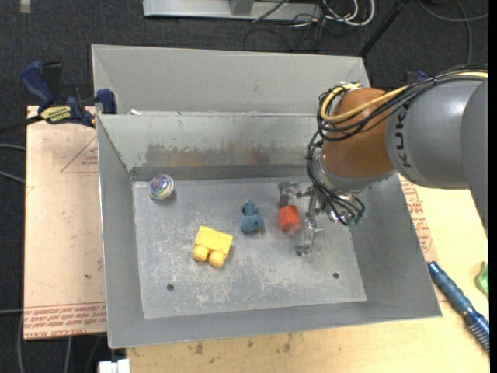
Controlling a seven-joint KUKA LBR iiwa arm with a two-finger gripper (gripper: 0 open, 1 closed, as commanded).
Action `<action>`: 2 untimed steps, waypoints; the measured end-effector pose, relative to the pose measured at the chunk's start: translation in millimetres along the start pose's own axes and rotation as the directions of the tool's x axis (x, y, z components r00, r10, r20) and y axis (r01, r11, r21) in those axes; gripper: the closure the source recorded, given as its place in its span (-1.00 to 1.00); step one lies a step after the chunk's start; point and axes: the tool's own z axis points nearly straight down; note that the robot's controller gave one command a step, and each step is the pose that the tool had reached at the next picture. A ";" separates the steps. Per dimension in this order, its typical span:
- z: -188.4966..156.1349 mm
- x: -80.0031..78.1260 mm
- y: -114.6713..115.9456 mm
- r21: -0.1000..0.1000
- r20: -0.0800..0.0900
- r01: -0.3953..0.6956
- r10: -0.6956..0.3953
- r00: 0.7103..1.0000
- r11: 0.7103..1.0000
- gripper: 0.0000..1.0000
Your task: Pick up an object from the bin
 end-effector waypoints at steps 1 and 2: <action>-1.8 -1.6 1.4 0.000 0.004 0.003 -0.003 1.000 1.000 1.00; -158.6 -18.3 -5.8 0.003 0.014 0.018 -0.018 1.000 1.000 1.00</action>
Offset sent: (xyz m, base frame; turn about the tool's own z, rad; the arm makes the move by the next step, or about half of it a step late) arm 0.0000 0.0000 0.0000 0.0000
